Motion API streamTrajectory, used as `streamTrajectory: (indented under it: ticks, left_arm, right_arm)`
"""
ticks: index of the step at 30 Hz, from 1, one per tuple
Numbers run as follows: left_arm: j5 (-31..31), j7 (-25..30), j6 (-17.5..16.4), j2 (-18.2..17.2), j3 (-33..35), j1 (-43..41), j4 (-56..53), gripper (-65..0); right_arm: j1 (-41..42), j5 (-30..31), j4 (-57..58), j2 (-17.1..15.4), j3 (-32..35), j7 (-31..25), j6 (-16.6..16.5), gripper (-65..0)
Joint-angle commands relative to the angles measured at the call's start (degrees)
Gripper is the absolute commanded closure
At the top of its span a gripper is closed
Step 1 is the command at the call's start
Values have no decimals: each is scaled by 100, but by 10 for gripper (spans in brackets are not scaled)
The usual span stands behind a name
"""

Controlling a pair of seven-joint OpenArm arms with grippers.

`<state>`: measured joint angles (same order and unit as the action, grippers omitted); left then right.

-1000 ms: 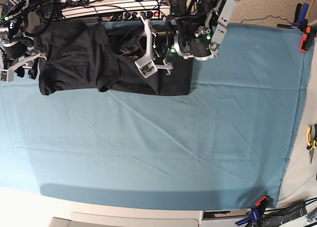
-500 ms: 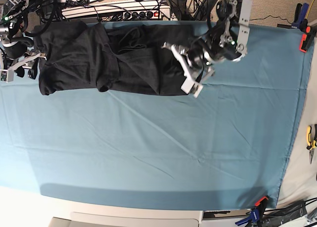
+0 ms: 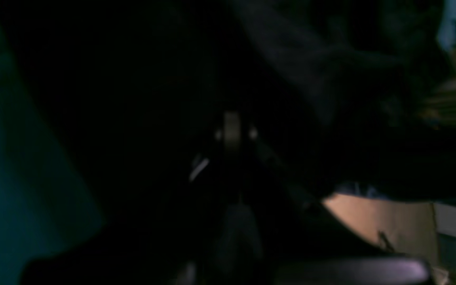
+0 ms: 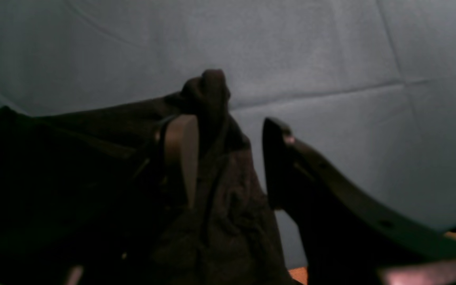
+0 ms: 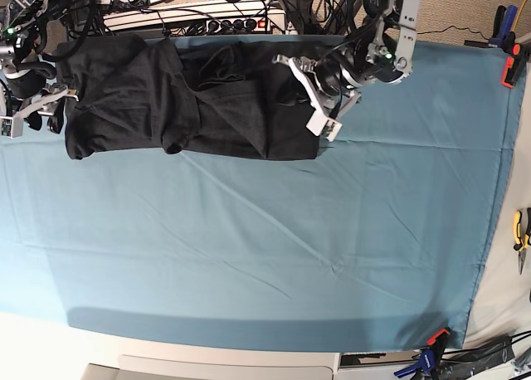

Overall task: Fold the T-shirt properly
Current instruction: 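Lay the hem end onto the strip and push it with the left gripper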

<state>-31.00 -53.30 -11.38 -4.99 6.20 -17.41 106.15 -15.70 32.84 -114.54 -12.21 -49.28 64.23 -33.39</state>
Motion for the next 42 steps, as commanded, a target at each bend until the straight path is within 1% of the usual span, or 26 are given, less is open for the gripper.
streamTrajectory:
  ticks: [1,5,10,14,19,26,31,35,42]
  left_arm:
    - [-111,87,-39,59,4,26,28,0]
    - [-118,131,-44,153,7,28,-162,0]
    - [-232,153,-46,153,7,33,-177,0]
    - [-227,190,-46,153,175,46,-177,0]
    - [-22,203,-46,310,632,83,-179,0]
    - [426,365,-44,459,1257,378,-179,0]
    - [516,442,-46,535,1410,595,-192,0]
    - [758,579,-42,568,1429,734,-214,0]
    - [988,750,-44,817,1432,909,-271,0]
  right_arm:
    - [31,66,-96,-96,-28,-153,26,-268]
    - [31,76,-96,-96,-28,-155,26,-268]
    - [31,76,-96,-96,-28,-155,26,-268]
    - [31,76,-96,-96,-28,-155,28,-268]
    - [31,76,-96,-96,-28,-153,26,-268]
    - [28,76,-96,-96,-28,-144,26,-268]
    - [28,76,-96,-96,-28,-144,26,-268]
    - [28,76,-96,-96,-28,-146,26,-268]
    - [28,76,-96,-96,-28,-146,26,-268]
